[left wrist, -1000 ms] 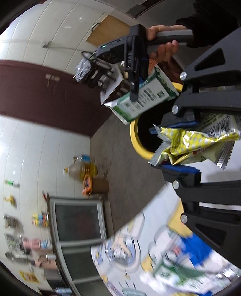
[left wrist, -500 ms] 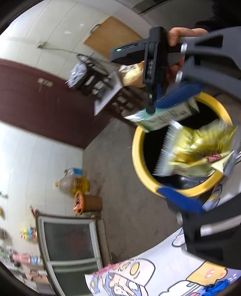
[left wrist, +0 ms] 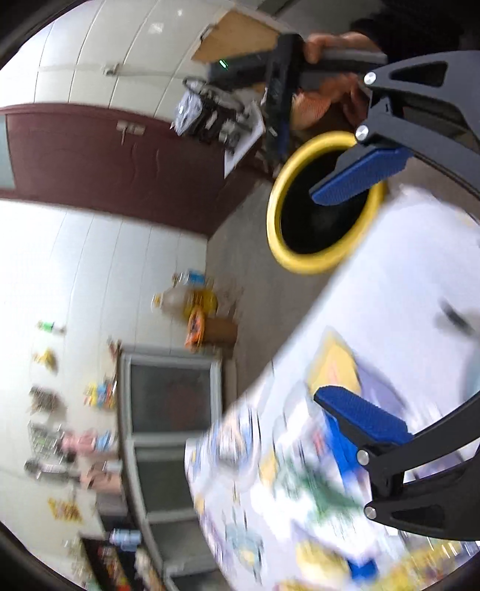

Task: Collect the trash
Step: 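Grasp the blue snack bag with left tool while right tool grasps white cloth bundle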

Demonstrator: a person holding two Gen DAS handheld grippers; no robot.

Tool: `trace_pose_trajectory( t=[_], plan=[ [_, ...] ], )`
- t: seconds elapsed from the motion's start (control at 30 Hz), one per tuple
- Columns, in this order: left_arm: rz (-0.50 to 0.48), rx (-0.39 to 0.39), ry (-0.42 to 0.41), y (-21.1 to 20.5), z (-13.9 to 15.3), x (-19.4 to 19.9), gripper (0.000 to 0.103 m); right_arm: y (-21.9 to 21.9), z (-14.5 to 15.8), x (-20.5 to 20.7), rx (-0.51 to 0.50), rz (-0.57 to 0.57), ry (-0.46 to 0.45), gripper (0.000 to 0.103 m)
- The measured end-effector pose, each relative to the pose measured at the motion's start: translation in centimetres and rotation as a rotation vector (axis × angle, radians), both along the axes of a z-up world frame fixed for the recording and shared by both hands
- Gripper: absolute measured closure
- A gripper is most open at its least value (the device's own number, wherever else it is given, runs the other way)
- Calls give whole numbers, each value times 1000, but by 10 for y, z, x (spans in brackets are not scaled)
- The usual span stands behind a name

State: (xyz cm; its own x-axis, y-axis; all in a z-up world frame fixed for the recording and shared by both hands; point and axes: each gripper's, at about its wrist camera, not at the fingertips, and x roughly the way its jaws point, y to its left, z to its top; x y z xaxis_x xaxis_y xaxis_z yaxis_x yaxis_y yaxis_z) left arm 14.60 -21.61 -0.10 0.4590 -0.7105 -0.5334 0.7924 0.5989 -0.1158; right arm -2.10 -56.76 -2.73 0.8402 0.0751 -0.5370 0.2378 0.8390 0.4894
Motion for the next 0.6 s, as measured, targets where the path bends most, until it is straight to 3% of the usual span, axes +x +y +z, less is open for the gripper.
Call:
trace_pose_trajectory(
  t=[0.13,0.23,0.33,0.43,0.6],
  plan=[
    [155,31,-63,87,9,4,8,56,28,35,-52,180,-119,24],
    [271,71,-109,146,11,9,8,101,36,59,-117,281,-149,18],
    [395,115,-132,194,10,14,8,147,34,84,-189,344,-134,18],
    [518,113,-90,231,2,23,8,188,23,111,-240,416,-93,18],
    [659,133,-61,265,-14,28,8,234,4,132,-315,489,-48,20]
  ],
)
